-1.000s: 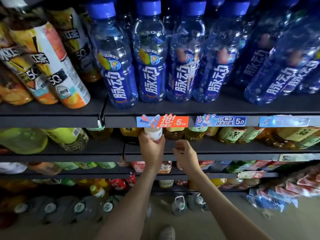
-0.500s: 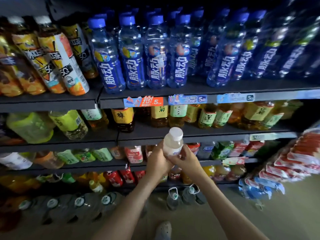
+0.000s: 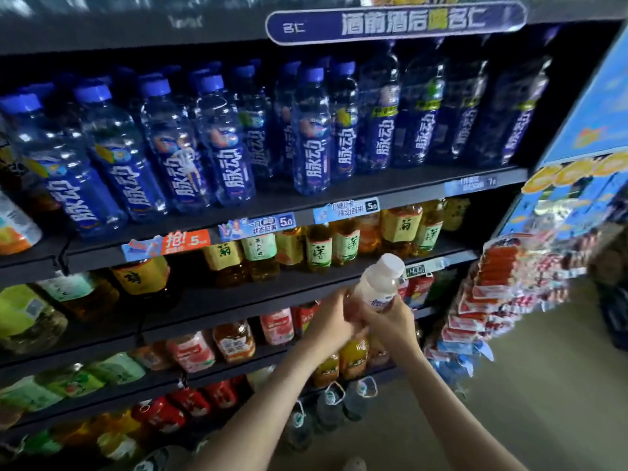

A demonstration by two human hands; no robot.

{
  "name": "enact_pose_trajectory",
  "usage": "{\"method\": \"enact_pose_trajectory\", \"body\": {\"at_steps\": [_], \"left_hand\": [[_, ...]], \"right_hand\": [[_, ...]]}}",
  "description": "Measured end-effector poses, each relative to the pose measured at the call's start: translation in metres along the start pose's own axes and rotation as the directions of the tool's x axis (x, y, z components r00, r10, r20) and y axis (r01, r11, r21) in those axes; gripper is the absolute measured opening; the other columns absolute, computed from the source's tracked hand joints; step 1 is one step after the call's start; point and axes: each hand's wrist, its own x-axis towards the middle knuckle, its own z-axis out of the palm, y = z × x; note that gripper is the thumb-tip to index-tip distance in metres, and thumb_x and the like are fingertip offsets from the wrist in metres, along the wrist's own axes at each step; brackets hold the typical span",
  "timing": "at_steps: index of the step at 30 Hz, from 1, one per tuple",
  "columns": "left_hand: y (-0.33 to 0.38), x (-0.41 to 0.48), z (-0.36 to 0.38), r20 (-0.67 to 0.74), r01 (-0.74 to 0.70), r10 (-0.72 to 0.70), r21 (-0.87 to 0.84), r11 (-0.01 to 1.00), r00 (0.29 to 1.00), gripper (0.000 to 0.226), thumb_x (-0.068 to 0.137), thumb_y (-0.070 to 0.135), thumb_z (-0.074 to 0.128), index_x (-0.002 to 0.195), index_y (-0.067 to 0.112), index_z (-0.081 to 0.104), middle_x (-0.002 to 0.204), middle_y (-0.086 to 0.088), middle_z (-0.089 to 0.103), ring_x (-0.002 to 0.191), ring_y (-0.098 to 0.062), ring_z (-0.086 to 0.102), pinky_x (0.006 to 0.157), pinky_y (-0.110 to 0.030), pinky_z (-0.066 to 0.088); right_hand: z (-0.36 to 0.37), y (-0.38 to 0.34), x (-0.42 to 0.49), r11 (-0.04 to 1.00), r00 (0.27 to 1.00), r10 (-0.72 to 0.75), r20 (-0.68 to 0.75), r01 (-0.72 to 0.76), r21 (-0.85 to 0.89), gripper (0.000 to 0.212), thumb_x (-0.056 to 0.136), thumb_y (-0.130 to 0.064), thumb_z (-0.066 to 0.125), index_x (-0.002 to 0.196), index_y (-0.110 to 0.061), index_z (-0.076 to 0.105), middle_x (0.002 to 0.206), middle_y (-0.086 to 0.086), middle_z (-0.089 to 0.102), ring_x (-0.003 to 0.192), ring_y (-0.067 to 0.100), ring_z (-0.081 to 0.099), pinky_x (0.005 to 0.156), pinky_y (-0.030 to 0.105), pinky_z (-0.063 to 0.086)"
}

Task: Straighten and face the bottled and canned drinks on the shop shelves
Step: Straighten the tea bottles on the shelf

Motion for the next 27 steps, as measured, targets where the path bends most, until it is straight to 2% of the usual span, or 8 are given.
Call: {"method": "enact_pose_trajectory", "body": {"at_steps": [2,4,6,11,15,20,24,27], "left_hand": [[-0.005,0.022,0.007,-0.058,0.072,-0.073,-0.013,0.997,0.996,0.042,0.084,0.018,0.069,0.122,0.014,0.052,0.111,0.005,0.058,0.099,-0.010,0.058,0.071,-0.008,0.038],[-0.010,0.045,0.015,-0.168,0.123,-0.127,-0.035,0.992,0.978,0.040,0.088,0.018,0.064,0.125,0.011,0.050,0.121,-0.003,0.059,0.109,-0.019,0.057,0.078,-0.018,0.039],[-0.008,0.060,0.020,-0.233,0.147,-0.149,-0.025,0.989,0.961,0.037,0.089,0.017,0.061,0.124,0.011,0.051,0.120,-0.007,0.061,0.106,-0.023,0.059,0.077,-0.025,0.042],[0.004,0.087,0.041,-0.291,0.151,-0.155,-0.036,0.988,0.944,0.029,0.090,0.022,0.059,0.117,0.012,0.056,0.112,-0.007,0.065,0.100,-0.024,0.062,0.071,-0.025,0.042],[0.015,0.101,0.062,-0.345,0.160,-0.166,-0.047,0.986,0.924,0.026,0.091,0.023,0.059,0.113,0.011,0.057,0.110,-0.007,0.066,0.099,-0.023,0.062,0.070,-0.025,0.041],[0.034,0.115,0.086,-0.472,0.174,-0.192,-0.082,0.981,0.860,0.027,0.091,0.030,0.059,0.110,0.011,0.057,0.107,-0.004,0.065,0.095,-0.019,0.061,0.065,-0.020,0.036],[0.043,0.143,0.113,-0.588,0.127,-0.162,-0.101,0.987,0.792,0.038,0.088,0.031,0.064,0.116,0.007,0.053,0.112,-0.008,0.061,0.100,-0.021,0.059,0.072,-0.022,0.045],[0.051,0.171,0.136,-0.664,0.089,-0.129,-0.094,0.992,0.736,0.054,0.084,0.032,0.068,0.125,0.003,0.046,0.120,-0.011,0.056,0.110,-0.025,0.054,0.084,-0.028,0.048]], "right_hand": [[-0.006,0.007,0.022,0.999,0.998,0.016,-0.057,-0.014,0.031,0.030,0.075,-0.029,0.078,0.098,-0.018,0.062,0.087,-0.003,0.071,0.078,0.008,0.066,0.060,0.013,0.048],[-0.015,0.012,0.043,0.998,0.995,0.025,-0.096,-0.019,0.058,0.039,0.070,-0.036,0.080,0.101,-0.022,0.063,0.091,-0.005,0.071,0.083,0.010,0.066,0.068,0.023,0.052],[-0.022,0.009,0.056,0.998,0.992,0.017,-0.123,-0.009,0.063,0.040,0.071,-0.036,0.080,0.103,-0.021,0.062,0.091,-0.006,0.069,0.082,0.007,0.064,0.064,0.018,0.048],[-0.043,0.012,0.083,0.997,0.981,0.015,-0.195,0.000,0.076,0.036,0.076,-0.031,0.077,0.105,-0.019,0.060,0.091,-0.003,0.067,0.079,0.006,0.061,0.058,0.012,0.041],[-0.063,0.021,0.104,0.993,0.968,0.046,-0.245,-0.019,0.113,0.035,0.076,-0.028,0.076,0.105,-0.018,0.060,0.093,-0.001,0.068,0.078,0.005,0.061,0.058,0.015,0.042],[-0.092,0.032,0.132,0.993,0.965,0.033,-0.260,-0.002,0.118,0.037,0.074,-0.030,0.077,0.105,-0.019,0.059,0.095,-0.001,0.068,0.081,0.009,0.062,0.062,0.018,0.044],[-0.115,0.050,0.156,0.996,0.971,-0.027,-0.238,0.045,0.072,0.043,0.074,-0.038,0.077,0.109,-0.019,0.060,0.096,-0.002,0.068,0.084,0.009,0.063,0.062,0.017,0.044],[-0.133,0.068,0.174,0.997,0.976,-0.059,-0.210,0.068,0.038,0.046,0.073,-0.042,0.077,0.108,-0.020,0.058,0.093,-0.006,0.066,0.081,0.006,0.061,0.064,0.020,0.045]]}}
